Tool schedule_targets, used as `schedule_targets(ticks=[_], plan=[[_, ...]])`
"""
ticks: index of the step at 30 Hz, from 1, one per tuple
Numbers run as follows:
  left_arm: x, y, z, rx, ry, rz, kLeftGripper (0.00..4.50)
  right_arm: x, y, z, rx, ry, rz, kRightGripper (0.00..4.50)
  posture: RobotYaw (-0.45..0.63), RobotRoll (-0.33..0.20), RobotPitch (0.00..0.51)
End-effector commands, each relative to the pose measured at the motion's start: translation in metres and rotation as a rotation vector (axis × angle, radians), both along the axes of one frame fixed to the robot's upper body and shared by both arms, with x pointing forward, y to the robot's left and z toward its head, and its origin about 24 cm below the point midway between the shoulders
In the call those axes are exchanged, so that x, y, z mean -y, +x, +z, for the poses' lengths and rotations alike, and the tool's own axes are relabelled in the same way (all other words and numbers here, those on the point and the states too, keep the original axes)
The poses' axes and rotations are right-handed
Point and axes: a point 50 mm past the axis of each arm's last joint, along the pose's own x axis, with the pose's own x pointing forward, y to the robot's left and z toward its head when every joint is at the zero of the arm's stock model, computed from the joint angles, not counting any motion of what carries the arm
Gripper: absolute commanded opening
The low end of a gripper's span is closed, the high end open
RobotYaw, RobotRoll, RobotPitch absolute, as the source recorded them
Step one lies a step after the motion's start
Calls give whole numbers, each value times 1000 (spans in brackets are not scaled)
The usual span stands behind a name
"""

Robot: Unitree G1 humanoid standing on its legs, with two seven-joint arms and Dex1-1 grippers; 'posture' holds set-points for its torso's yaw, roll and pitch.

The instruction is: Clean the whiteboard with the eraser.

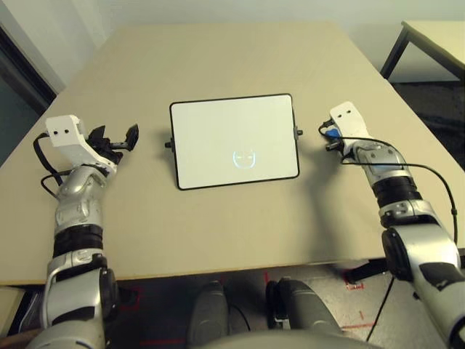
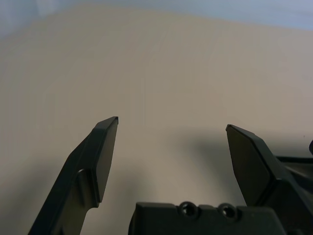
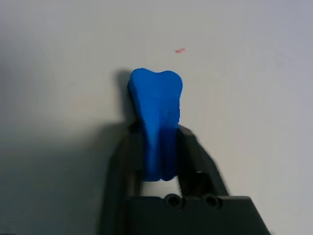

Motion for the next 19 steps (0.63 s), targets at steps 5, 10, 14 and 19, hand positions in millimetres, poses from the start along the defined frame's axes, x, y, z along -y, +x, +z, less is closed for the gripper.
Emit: schedule_targets(ticks=[5,10,14,19], plan=[[20,18,11,18,13,-89,4500,2,4,9,127,147,-11,3753,10,0,104],[21,22,19,35,23,-93,4500,23,4,26,296,214,-95,4432,3,0,91],[5,18,22,71,53,21,4500,68,-5,40,573,199,-225,4432,4,0,70],[-14,8,15,84,62,138,4500,111,-25,22,639,205,-403,4432,2,0,49]])
